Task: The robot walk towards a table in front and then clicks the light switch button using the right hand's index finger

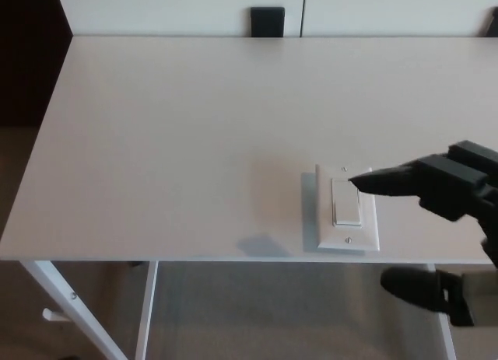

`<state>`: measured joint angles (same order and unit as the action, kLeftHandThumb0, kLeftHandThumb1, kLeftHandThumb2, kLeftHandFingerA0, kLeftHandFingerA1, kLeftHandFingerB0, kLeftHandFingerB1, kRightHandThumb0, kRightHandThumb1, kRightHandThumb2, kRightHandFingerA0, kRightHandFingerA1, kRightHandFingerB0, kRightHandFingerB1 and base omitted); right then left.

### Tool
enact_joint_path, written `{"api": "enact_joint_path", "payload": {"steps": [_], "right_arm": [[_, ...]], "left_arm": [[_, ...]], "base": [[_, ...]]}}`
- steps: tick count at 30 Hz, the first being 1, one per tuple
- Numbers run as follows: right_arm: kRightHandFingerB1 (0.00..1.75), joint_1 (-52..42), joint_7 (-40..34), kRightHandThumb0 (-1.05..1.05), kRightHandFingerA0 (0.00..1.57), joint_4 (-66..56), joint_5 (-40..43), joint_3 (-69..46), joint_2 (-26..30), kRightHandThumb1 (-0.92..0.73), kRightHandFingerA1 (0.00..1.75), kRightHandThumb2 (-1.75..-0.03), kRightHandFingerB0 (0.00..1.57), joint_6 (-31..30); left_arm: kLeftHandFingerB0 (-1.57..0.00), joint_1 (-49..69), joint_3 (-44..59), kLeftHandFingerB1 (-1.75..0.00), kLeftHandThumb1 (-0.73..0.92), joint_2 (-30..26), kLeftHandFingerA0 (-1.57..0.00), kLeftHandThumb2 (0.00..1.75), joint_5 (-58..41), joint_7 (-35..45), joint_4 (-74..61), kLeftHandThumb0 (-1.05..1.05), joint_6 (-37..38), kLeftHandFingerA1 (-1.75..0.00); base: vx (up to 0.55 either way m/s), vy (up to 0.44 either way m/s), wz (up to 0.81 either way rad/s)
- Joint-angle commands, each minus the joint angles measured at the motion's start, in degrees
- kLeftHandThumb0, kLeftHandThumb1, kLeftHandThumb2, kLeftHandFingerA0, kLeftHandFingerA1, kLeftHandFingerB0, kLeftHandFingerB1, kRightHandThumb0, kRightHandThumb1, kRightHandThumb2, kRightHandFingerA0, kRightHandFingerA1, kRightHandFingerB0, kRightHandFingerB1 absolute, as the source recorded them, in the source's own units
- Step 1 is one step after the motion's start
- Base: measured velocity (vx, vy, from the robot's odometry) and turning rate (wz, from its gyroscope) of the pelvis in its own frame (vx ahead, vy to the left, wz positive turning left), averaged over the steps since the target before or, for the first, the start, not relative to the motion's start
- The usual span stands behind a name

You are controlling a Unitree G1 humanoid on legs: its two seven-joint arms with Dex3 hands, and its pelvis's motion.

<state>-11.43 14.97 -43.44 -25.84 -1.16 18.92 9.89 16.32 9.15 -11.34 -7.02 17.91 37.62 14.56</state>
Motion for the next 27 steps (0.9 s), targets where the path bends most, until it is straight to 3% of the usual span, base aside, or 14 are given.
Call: {"api": "enact_joint_path", "payload": {"steps": [1,14,22,23,25,26,27], "right_arm": [[0.52,9.9,-3.2,-0.54,0.48,10.62,-18.11,3.18,5.13,-0.5,0.58,-0.55,0.54,1.87],[0.49,15.94,-6.22,-0.58,0.48,19.69,-24.79,6.32,7.95,-0.45,0.54,-0.53,0.57,-0.2],[0.45,15.35,-3.37,-0.65,0.36,21.48,-26.54,8.98,8.91,-0.45,0.5,-0.54,0.49,-2.38],[0.51,15.01,-1.68,-0.7,0.29,20.93,-27.45,9.55,9.19,-0.38,0.54,-0.76,0.4,-3.36],[0.51,14.82,0.13,-0.71,0.27,20.38,-28.38,10.37,9.24,-0.38,0.53,-0.76,0.4,-4.82],[0.41,14.78,0.54,-0.69,0.31,20.35,-28.83,10.64,9.29,-0.45,0.46,-0.54,0.47,-5.24],[0.41,14.76,0.81,-0.7,0.28,20.76,-29.27,11.11,9.47,-0.47,0.47,-0.55,0.45,-5.36]], "left_arm": [[-0.4,0.17,0.52,-0.39,0.58,-2.29,-0.42,0.57,-0.41,0.82,-1.71,-0.3,-4.91,-0.42],[-0.41,0.4,0.53,-0.39,0.56,-2.56,-0.43,0.57,-0.13,1.23,-2.24,-0.32,-4.98,-0.42],[-0.42,0.51,0.43,-0.39,0.55,-2.77,-0.44,0.57,-0.22,1.4,-3.1,-0.33,-5.84,-0.43],[-0.42,0.61,0.38,-0.39,0.55,-2.73,-0.44,0.57,-0.19,1.34,-3.41,-0.32,-6.18,-0.43],[-0.42,0.88,0.36,-0.39,0.56,-2.67,-0.44,0.57,-0.2,1.27,-4.01,-0.3,-6.54,-0.43],[-0.42,0.72,0.39,-0.4,0.55,-2.68,-0.43,0.57,-0.3,1.51,-3.83,-0.32,-6.44,-0.43],[-0.41,0.78,0.49,-0.39,0.55,-2.67,-0.43,0.57,-0.58,1.94,-3.72,-0.33,-6.29,-0.43]], "base": [[0.0,0.0,0.0],[0.0,0.0,0.0],[0.0,0.0,0.0],[0.0,0.0,0.0],[0.0,0.0,0.0],[0.0,0.0,0.0],[0.0,0.0,0.0]]}}
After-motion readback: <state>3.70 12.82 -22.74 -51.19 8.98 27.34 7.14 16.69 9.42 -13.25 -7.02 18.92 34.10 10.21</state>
